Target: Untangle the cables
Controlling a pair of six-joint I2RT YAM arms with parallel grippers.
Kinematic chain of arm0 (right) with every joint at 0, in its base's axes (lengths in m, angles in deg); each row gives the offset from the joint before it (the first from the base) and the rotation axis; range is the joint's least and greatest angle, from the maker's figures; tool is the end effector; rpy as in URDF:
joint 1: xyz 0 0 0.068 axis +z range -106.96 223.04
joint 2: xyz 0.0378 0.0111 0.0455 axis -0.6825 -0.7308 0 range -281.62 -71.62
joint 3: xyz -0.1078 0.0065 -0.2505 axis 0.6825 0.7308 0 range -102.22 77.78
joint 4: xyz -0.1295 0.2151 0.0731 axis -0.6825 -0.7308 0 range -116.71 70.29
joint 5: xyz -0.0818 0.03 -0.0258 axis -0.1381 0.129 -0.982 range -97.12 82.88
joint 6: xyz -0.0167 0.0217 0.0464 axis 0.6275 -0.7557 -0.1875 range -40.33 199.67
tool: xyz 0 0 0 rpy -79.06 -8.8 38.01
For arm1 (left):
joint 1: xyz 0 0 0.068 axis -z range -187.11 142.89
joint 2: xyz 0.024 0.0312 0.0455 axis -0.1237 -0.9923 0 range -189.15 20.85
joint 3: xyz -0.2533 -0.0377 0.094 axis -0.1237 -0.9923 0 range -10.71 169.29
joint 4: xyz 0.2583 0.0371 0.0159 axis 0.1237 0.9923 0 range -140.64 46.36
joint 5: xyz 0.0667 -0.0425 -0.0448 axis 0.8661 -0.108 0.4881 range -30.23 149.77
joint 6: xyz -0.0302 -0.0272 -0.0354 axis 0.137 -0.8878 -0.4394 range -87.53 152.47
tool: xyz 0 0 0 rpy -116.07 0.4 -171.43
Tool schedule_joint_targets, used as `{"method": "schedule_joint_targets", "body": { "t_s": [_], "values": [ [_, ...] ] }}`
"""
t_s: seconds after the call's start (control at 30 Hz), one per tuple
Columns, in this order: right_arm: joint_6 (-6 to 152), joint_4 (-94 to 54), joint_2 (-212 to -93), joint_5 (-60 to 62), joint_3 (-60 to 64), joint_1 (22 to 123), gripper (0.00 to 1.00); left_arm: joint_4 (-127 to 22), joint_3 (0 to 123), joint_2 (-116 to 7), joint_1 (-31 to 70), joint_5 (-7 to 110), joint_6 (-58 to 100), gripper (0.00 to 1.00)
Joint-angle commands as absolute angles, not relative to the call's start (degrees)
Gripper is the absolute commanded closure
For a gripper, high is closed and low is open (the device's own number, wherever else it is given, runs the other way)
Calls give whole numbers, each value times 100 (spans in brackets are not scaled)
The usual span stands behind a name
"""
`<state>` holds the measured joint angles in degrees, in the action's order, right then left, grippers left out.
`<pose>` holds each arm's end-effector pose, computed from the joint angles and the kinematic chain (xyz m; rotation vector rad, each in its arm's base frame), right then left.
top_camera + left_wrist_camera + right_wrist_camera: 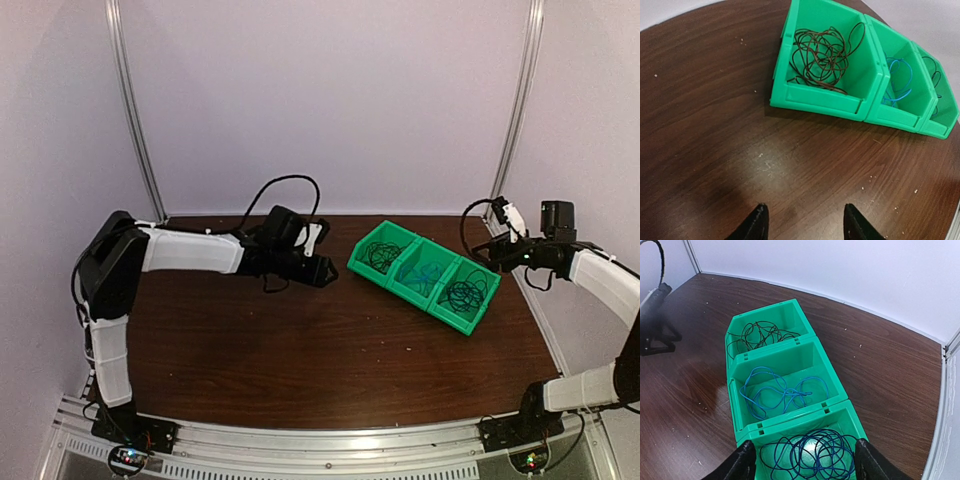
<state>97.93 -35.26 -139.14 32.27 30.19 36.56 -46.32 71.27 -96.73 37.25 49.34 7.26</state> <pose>0.2535 -0.0060 0.2714 -0.5827 1.9878 0.4874 0.3243 -0.3261 0.1837 0.4993 2.3457 -0.8180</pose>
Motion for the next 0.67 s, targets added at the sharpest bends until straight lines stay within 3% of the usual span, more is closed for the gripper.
{"method": "schedule_joint_targets", "body": {
  "t_s": [0.0,0.13,0.2,0.23,0.43,0.63],
  "values": [
    [9382,-3193,-13769,2802,2957,3619,31,-4398,6758,-8650,3693,5402,1062,48],
    [9147,-3075,-13527,2676,2778,3619,19,-4034,6521,-7781,3672,6091,1378,47],
    [9059,-2993,-13395,2695,2705,3627,3,-3822,6501,-7378,3605,6486,1518,44],
    [8984,-2934,-13341,2685,2649,3627,1,-3746,6474,-7099,3552,6646,1566,42],
    [8722,-3074,-13123,2515,2087,3628,0,-4151,6006,-6009,3336,7429,2029,29],
    [8529,-3059,-12997,2698,2109,3628,0,-5201,4961,-5596,3252,8010,2299,28]
  ]
}}
